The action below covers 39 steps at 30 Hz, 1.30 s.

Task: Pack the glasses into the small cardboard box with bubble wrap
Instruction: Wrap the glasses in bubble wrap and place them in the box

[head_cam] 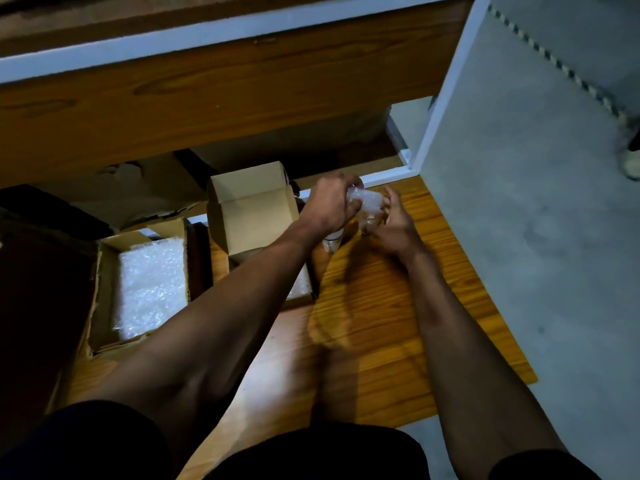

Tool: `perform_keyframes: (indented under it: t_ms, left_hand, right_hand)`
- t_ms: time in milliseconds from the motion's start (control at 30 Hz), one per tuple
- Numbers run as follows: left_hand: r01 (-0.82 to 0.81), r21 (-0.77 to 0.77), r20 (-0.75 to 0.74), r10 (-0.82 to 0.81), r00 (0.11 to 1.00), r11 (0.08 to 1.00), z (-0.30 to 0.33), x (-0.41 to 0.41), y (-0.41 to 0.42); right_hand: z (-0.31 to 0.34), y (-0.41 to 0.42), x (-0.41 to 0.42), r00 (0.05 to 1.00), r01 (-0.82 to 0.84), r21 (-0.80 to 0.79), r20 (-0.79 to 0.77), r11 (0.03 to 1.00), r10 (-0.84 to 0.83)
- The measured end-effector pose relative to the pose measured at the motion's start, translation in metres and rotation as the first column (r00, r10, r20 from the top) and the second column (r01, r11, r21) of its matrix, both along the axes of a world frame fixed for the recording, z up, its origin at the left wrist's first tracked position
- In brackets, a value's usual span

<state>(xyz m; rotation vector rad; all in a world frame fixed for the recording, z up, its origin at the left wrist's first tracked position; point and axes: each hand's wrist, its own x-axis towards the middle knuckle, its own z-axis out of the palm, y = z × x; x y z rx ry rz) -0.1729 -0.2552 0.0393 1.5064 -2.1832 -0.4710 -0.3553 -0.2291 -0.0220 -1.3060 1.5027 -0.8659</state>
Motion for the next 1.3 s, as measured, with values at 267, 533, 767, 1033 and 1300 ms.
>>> perform_keyframes:
  t_ms: [267, 533, 767, 1033, 1300]
  left_hand:
    - [0.057, 0.082, 0.189, -0.072, 0.979, 0.995, -0.006, -0.016, -0.012]
    - [0.079, 0.097, 0.205, -0.097, 0.974, 0.992, -0.015, -0.026, -0.005]
    - [0.133, 0.046, 0.182, -0.139, 0.973, 0.99, -0.02, -0.013, 0.012]
    - [0.165, 0.099, 0.193, -0.181, 0.964, 0.981, -0.013, -0.008, 0.024]
    - [0.131, 0.086, 0.327, -0.152, 0.933, 0.988, -0.01, -0.002, 0.037]
  right_hand:
    - [-0.011, -0.003, 0.006, 0.986, 0.012, -0.228, -0.158, 0.974, -0.05]
    - [-0.013, 0.001, 0.002, 0.994, 0.012, -0.181, -0.101, 0.983, -0.03]
    - [-0.012, 0.008, 0.002, 0.996, 0.013, -0.21, -0.086, 0.978, -0.031]
    - [-0.017, 0.018, 0.006, 0.985, 0.004, -0.317, -0.165, 0.948, -0.059]
    - [-0.019, 0.025, 0.005, 0.943, -0.076, -0.431, -0.323, 0.899, -0.076]
